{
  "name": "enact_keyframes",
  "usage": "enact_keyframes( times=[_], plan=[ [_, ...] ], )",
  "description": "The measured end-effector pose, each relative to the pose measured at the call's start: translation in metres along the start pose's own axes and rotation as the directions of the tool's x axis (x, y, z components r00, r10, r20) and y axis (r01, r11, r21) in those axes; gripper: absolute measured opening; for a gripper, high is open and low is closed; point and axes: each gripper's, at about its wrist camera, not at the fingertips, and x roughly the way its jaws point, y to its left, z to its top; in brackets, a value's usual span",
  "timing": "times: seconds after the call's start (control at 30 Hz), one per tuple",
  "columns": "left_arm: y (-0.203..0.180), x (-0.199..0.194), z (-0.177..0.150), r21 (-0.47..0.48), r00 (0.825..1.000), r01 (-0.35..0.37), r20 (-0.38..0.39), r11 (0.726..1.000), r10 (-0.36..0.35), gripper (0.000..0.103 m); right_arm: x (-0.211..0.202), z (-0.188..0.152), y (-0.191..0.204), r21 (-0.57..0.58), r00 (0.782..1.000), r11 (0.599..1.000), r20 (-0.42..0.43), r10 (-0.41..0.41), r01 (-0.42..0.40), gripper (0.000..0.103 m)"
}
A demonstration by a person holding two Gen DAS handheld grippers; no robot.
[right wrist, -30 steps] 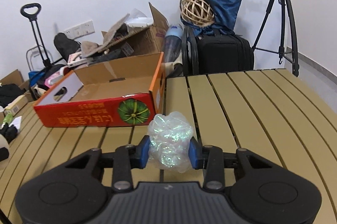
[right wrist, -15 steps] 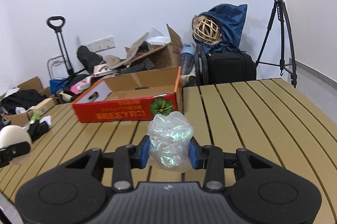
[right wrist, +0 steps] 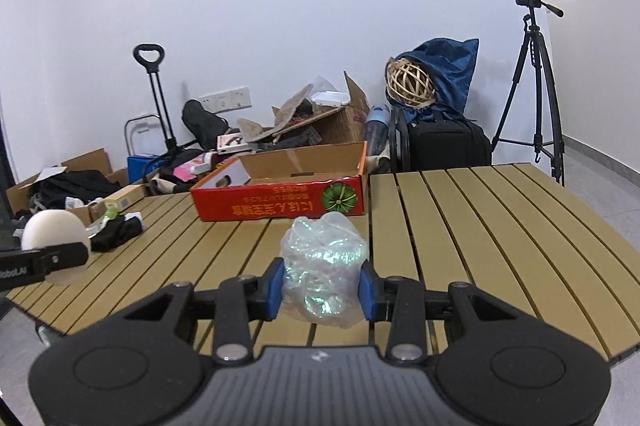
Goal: Organize soft objects
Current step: 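Carry the foam roll and plastic bag in both grippers over the black bin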
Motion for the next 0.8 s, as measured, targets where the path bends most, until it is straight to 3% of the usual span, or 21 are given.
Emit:
enact_keyframes(
  times=[0.53,0.8],
  plan=[
    [0.001,-0.081,-0.054,0.015,0.998,0.046,0.031,0.999,-0.046,0.030,-0.099,-0.058,0.024,-0.028,0.997,0.998,0.054,0.060,-0.058,0.036],
    [0.006,-0.109,-0.088,0.020,0.996,0.085,-0.005,0.996,-0.085,0.030,-0.137,-0.094,0.033,-0.045,0.994,0.994,0.036,0.102,-0.100,0.036]
  ],
)
